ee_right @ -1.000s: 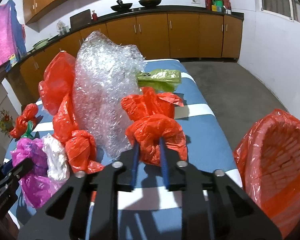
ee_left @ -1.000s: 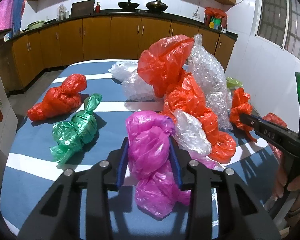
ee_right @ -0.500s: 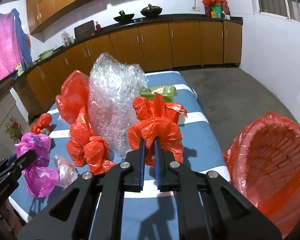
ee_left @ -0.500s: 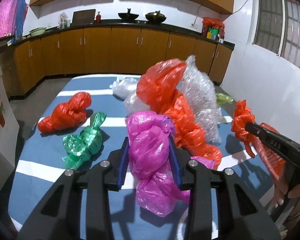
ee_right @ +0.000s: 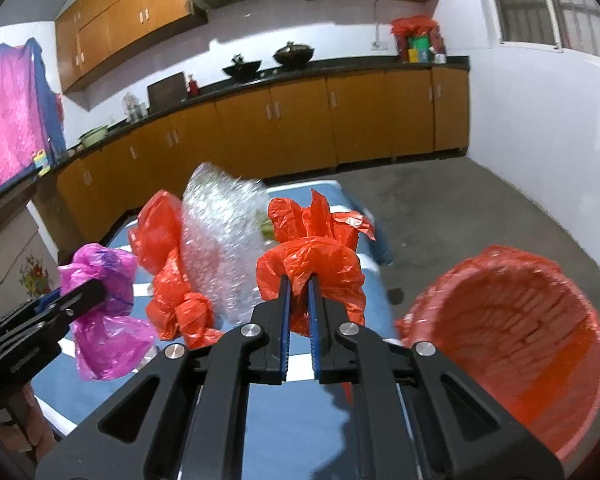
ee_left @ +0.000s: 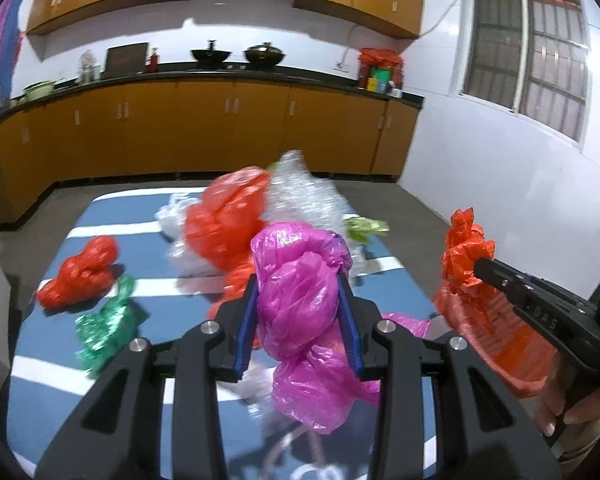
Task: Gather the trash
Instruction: 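Carry the pink bag and red bag in both tools over the red basket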
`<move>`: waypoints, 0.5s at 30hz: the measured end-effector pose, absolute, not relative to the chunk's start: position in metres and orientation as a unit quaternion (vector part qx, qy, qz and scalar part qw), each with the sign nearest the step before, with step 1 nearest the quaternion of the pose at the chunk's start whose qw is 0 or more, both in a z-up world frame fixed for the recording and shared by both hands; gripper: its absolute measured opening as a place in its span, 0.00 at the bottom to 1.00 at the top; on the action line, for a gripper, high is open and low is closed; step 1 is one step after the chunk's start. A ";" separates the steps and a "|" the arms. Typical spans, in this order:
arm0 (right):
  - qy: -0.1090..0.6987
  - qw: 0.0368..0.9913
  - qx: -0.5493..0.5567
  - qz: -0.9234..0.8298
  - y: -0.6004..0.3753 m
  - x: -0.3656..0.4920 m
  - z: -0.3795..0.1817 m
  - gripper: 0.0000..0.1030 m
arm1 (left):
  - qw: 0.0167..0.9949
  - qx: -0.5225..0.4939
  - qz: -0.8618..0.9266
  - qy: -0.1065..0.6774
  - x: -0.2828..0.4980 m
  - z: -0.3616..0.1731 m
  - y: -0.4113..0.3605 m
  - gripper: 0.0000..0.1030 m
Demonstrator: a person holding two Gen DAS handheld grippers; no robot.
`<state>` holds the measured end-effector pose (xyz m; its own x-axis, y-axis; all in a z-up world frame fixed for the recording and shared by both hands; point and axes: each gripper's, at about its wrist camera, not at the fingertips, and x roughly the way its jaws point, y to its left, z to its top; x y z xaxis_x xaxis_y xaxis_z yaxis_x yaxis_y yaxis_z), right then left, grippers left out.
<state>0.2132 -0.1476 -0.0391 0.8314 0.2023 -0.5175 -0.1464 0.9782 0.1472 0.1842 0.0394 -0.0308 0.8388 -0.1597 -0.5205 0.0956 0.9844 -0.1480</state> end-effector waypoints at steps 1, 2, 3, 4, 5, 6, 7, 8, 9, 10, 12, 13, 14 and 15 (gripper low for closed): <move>0.272 0.957 0.054 0.084 -0.155 0.210 -0.036 0.08 | 0.957 -0.055 -0.075 0.275 0.187 -0.029 0.031 0.36; 0.269 0.959 0.056 0.076 -0.162 0.208 -0.034 0.08 | 0.957 -0.053 -0.080 0.275 0.188 -0.029 0.026 0.36; 0.265 0.960 0.058 0.066 -0.171 0.204 -0.032 0.08 | 0.956 -0.050 -0.091 0.274 0.190 -0.027 0.016 0.36; 0.264 0.961 0.059 0.060 -0.176 0.202 -0.031 0.08 | 0.955 -0.048 -0.100 0.274 0.193 -0.026 0.008 0.36; 0.261 0.962 0.061 0.050 -0.185 0.199 -0.029 0.08 | 0.955 -0.046 -0.107 0.273 0.194 -0.026 0.003 0.36; 0.259 0.963 0.063 0.040 -0.193 0.196 -0.028 0.08 | 0.954 -0.043 -0.119 0.273 0.197 -0.025 -0.007 0.36; 0.257 0.964 0.065 0.032 -0.200 0.193 -0.027 0.08 | 0.952 -0.042 -0.128 0.274 0.199 -0.025 -0.015 0.36; 0.255 0.964 0.067 0.024 -0.207 0.189 -0.026 0.08 | 0.951 -0.040 -0.137 0.274 0.201 -0.024 -0.024 0.36; 0.253 0.965 0.070 0.012 -0.217 0.185 -0.025 0.08 | 0.949 -0.037 -0.149 0.275 0.203 -0.024 -0.035 0.36; 0.252 0.965 0.072 0.004 -0.226 0.183 -0.023 0.08 | 0.947 -0.035 -0.161 0.276 0.206 -0.024 -0.046 0.36; 0.248 0.966 0.076 -0.018 -0.243 0.177 -0.022 0.08 | 0.943 -0.031 -0.182 0.278 0.210 -0.024 -0.065 0.36; 0.246 0.966 0.077 -0.028 -0.251 0.174 -0.022 0.08 | 0.941 -0.029 -0.190 0.279 0.213 -0.025 -0.074 0.36; 0.246 0.965 0.079 -0.037 -0.258 0.172 -0.023 0.08 | 0.939 -0.026 -0.199 0.280 0.216 -0.026 -0.084 0.36; 0.246 0.965 0.081 -0.043 -0.262 0.171 -0.023 0.08 | 0.936 -0.024 -0.210 0.283 0.220 -0.028 -0.096 0.36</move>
<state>0.1712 -0.2624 -0.0230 0.8757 -0.0426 -0.4809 0.1223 0.9832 0.1356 0.2205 -0.0961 -0.0284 0.7515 -0.4056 -0.5203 0.3788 0.9110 -0.1631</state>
